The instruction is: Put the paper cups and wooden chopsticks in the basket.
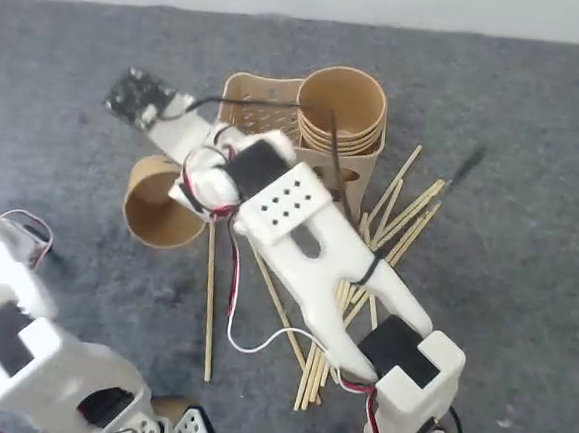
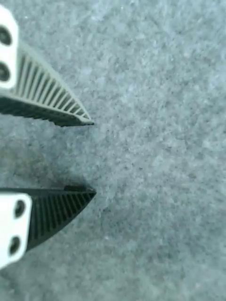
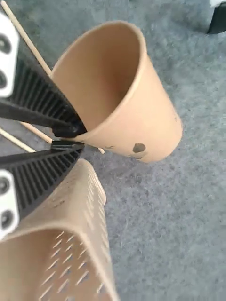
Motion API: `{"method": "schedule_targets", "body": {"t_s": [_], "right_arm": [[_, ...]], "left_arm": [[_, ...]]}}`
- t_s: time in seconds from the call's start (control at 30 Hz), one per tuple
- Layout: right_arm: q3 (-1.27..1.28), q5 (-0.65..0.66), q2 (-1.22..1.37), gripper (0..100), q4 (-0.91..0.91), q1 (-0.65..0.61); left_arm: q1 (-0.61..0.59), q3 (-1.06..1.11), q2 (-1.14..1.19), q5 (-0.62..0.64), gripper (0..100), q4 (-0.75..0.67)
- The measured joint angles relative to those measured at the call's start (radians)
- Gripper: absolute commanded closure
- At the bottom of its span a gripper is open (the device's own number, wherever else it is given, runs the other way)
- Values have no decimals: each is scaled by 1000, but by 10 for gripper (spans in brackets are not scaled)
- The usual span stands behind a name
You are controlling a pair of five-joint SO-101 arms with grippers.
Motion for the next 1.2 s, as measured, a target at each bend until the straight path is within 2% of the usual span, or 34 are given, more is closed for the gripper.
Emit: {"method": "schedule_targets", "body": {"t_s": [0.2,0.33,0.6,0.8,1.07,1.2], "right_arm": [[-264,-3,0,990,226,77],[-368,-3,0,990,301,160],[-661,-3,-9,990,367,176],[-677,26,-87,990,367,195],[-624,46,-270,990,367,393],[-517,48,-348,990,367,419]], "left_arm": [[0,0,3,0,805,0],[0,0,3,0,805,0],[2,0,3,0,806,0],[2,0,3,0,806,0],[2,0,3,0,806,0],[6,0,3,2,846,0]]}}
